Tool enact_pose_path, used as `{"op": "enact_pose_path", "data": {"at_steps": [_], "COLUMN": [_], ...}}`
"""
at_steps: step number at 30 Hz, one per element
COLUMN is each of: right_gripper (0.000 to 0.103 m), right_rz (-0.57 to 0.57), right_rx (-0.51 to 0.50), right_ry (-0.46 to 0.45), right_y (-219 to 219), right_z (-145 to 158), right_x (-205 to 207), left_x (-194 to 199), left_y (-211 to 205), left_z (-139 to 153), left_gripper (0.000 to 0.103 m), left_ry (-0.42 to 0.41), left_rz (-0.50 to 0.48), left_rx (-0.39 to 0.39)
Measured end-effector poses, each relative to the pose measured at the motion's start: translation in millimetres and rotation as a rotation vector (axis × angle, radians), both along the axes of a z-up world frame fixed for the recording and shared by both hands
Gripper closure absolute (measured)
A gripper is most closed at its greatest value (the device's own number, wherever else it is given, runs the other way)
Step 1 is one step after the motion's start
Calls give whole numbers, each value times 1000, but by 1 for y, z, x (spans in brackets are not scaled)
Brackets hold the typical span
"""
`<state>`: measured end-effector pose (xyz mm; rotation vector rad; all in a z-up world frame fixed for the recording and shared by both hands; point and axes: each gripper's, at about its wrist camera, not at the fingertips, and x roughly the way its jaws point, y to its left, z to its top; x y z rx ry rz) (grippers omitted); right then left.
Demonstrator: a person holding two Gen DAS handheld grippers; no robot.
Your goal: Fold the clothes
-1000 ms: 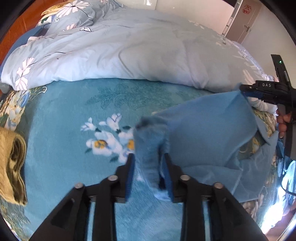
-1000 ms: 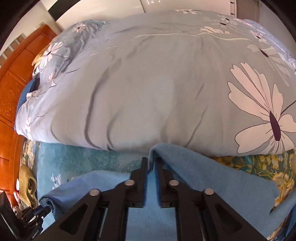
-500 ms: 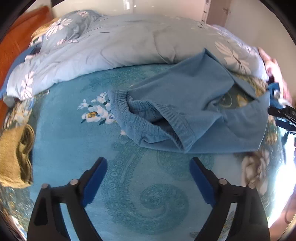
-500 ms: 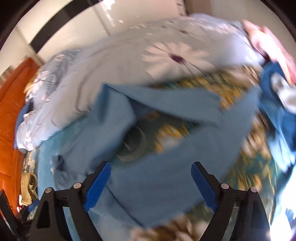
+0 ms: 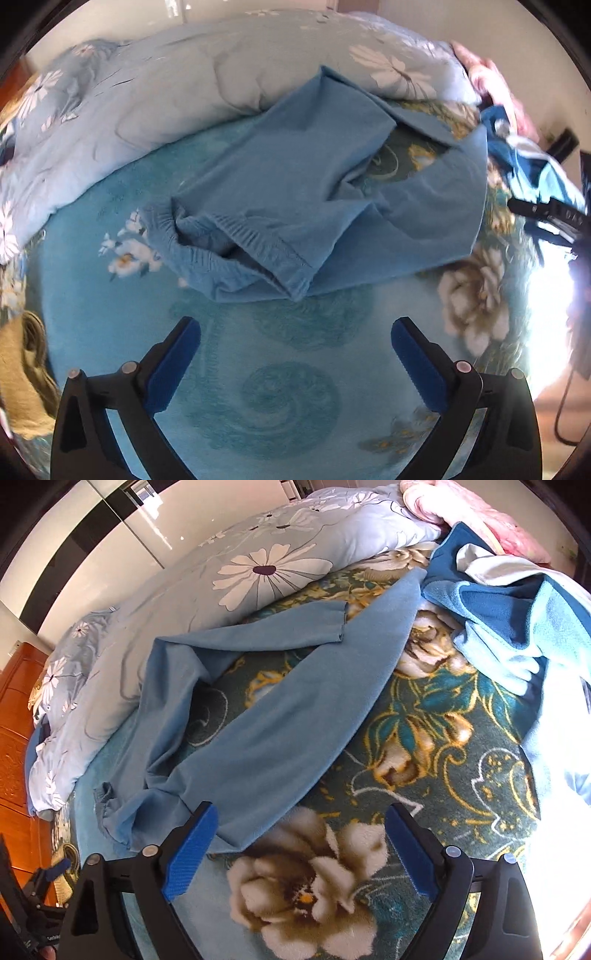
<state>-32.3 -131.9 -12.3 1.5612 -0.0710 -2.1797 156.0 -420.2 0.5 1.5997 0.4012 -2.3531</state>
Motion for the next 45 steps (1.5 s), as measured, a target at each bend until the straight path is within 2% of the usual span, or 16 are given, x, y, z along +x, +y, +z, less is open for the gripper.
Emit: {"op": "enact_pose_path", "data": {"at_steps": [6, 8, 11, 12, 15, 17, 22, 25, 27, 30, 32, 33, 34, 35, 39, 45], "right_gripper": [9, 9, 9, 9, 9, 9, 9, 11, 21, 52, 78, 85, 96, 100, 100, 100], "right_rz": [5, 6, 14, 16, 24, 27, 7, -20, -38, -80, -99, -101, -99, -95, -105, -56], "right_rx": [-5, 2, 1, 1, -2, 0, -13, -42, -54, -87, -103, -110, -116, -124, -140, -142], "right_ry": [-29, -44, -55, -58, -69, -84, -132, -151, -163, -195, -223, -233, -242, -246, -213, -118], "right_y": [-10, -12, -14, -15, -16, -16, -13, -10, -9, -2, 1, 1, 1, -1, -2, -4], "right_z": [-17, -25, -32, -34, -40, -45, -60, -63, -63, -64, -67, -68, -68, -68, -54, -6], "right_x": [-29, -38, -45, -47, -53, -56, -65, -70, -74, -78, -79, -78, -77, -75, -69, -48], "left_x": [-3, -4, -4, -3, 3, 5, 8, 13, 16, 18, 18, 19, 20, 20, 31, 66], "left_y": [-19, -28, -40, -43, -50, -52, -54, -59, -60, -61, -62, -62, -63, -65, -80, -109], "left_z": [-8, -19, -37, -42, -56, -65, -81, -89, -93, -94, -95, -96, -95, -94, -78, -35], "left_gripper": [1, 1, 4, 6, 24, 42, 46, 57, 62, 65, 66, 69, 78, 79, 80, 80], "left_ry": [122, 157, 163, 166, 175, 177, 244, 298, 326, 369, 399, 413, 429, 433, 409, 360], "left_rz": [202, 291, 421, 449, 571, 632, 723, 789, 822, 847, 860, 866, 873, 873, 846, 726], "left_rx": [197, 299, 393, 422, 518, 566, 705, 792, 834, 885, 918, 936, 951, 950, 908, 723]}}
